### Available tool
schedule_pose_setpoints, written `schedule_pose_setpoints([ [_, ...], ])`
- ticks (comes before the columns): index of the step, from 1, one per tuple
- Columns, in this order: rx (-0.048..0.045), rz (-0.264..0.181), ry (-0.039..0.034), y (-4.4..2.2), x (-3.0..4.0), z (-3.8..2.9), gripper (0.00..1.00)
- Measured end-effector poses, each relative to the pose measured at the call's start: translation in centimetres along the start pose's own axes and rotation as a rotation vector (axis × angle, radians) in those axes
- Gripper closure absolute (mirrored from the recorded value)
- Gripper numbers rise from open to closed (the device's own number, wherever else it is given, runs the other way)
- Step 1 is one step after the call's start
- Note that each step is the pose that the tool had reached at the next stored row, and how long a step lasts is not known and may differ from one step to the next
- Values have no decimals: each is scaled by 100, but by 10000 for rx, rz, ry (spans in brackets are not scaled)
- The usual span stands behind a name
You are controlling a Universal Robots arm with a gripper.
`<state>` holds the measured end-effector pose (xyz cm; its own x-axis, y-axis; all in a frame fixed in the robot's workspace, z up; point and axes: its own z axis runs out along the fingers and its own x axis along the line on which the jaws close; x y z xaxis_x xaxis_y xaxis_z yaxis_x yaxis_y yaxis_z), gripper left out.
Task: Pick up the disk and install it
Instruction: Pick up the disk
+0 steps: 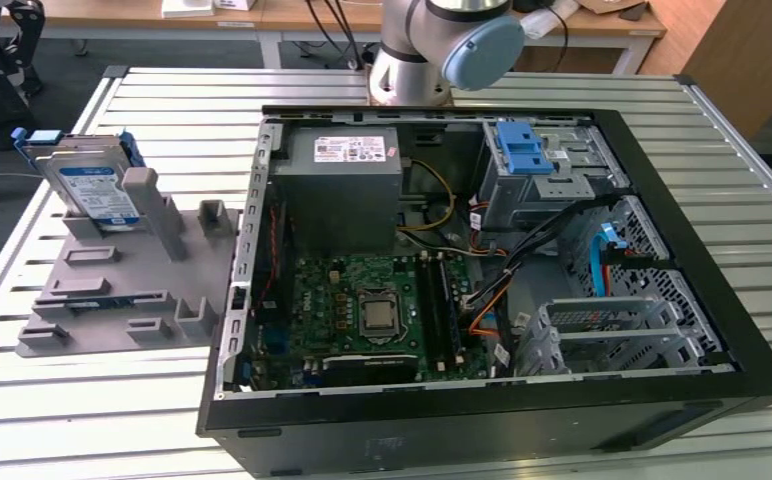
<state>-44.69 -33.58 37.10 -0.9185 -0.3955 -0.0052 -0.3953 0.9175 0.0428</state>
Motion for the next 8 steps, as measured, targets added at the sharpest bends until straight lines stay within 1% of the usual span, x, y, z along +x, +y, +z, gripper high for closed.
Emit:
schedule_pose_setpoints([
  [8, 0, -125, 5, 0, 0, 0, 89],
])
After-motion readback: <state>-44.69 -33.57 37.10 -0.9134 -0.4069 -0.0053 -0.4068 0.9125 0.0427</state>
